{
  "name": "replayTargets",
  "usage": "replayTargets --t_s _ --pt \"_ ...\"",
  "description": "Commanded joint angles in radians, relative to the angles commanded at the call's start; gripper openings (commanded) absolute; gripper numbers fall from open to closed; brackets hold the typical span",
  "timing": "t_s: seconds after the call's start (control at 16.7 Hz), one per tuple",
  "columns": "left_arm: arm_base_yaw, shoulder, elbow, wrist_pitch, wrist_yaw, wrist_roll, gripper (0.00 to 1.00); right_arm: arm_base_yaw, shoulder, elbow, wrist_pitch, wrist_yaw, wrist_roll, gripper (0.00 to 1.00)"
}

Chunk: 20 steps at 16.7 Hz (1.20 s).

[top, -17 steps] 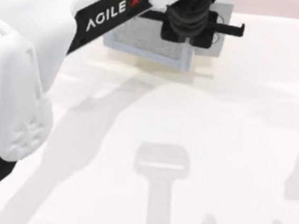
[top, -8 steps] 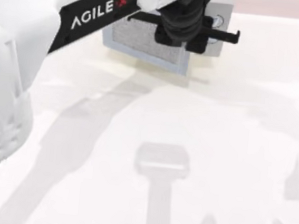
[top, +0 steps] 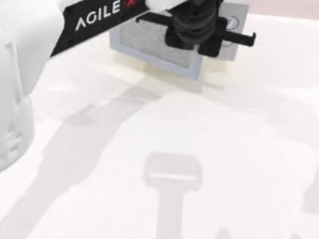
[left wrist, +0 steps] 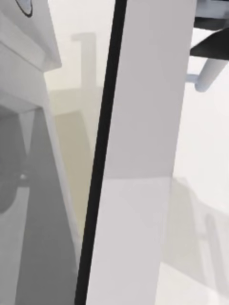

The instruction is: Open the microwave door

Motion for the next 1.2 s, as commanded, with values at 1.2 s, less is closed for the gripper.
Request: replayTargets --t_s 1.2 --pt "0.009 -0.076 -0.118 0.062 0.033 0.069 0.00 0.000 0.000 0.000 0.000 0.000 0.000 1.00"
